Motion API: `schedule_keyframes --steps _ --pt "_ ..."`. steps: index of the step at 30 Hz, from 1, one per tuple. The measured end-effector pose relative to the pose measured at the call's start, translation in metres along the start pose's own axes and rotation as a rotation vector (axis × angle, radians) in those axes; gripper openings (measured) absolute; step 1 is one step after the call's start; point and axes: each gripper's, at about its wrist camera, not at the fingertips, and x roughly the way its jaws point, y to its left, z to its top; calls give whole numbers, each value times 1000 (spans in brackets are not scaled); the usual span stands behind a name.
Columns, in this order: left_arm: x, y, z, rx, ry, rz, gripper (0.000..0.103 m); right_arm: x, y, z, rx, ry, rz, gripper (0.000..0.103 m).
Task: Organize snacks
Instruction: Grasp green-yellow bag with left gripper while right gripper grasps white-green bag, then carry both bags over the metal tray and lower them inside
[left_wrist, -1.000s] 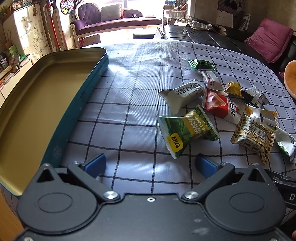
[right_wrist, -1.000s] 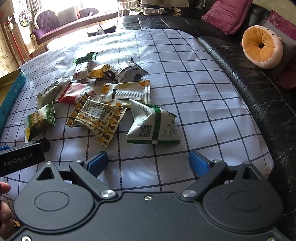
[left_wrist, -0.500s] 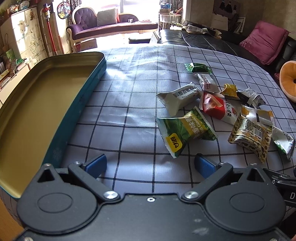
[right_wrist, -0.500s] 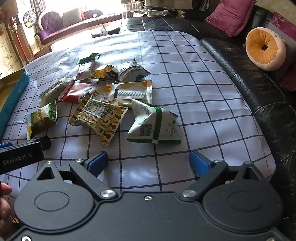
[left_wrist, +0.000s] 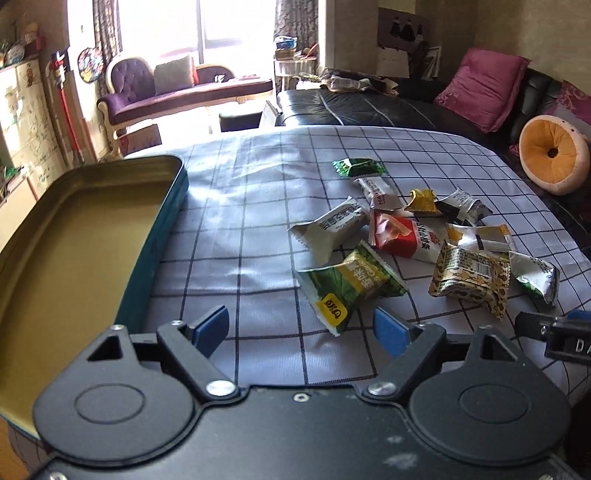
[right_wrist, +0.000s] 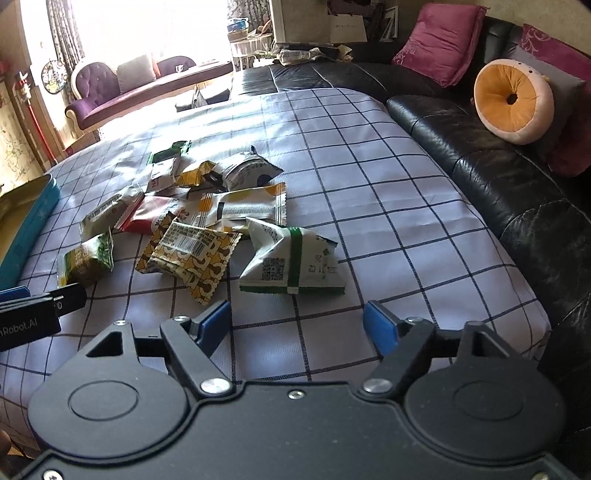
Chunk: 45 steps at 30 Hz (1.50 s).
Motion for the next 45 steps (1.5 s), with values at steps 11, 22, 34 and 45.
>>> schedule_keyframes --steps 11,22,34,45 --pt "16 -14 16 242 -54 -46 89 7 -11 21 73 -6 21 73" --pt "32 -18 22 220 -3 -102 72 22 4 24 -13 -21 -3 62" --pt "40 -17 31 130 66 -111 57 22 5 23 -74 -40 17 60" --pt "25 -11 60 -20 37 -166 28 6 -4 25 34 -89 -19 59"
